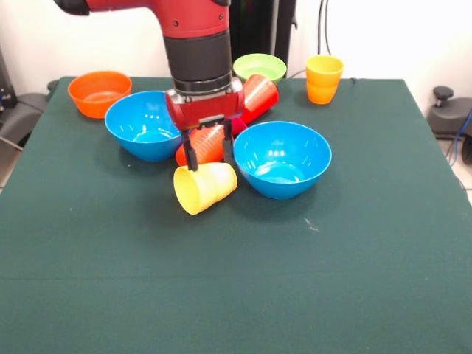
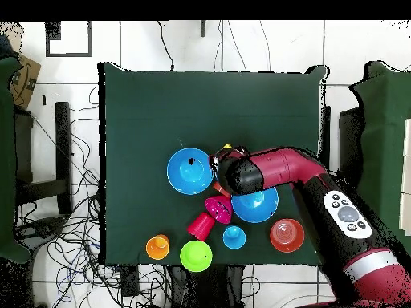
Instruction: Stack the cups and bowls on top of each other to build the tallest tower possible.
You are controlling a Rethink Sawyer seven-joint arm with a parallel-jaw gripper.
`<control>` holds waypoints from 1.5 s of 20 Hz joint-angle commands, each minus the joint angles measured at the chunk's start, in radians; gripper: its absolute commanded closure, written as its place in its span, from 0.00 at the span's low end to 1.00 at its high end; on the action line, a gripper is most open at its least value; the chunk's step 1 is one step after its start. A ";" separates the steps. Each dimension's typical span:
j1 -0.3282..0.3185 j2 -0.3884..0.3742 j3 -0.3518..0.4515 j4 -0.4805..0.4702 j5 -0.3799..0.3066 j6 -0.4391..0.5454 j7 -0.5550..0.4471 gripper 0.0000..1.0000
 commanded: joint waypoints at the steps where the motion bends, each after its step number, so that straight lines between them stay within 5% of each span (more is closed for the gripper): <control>1: -0.009 0.114 0.091 -0.060 -0.052 0.162 -0.406 0.00; 11: 0.009 0.088 0.078 -0.102 -0.113 0.219 -0.483 0.00; 30: 0.011 0.114 0.069 -0.154 -0.115 0.261 -0.562 0.00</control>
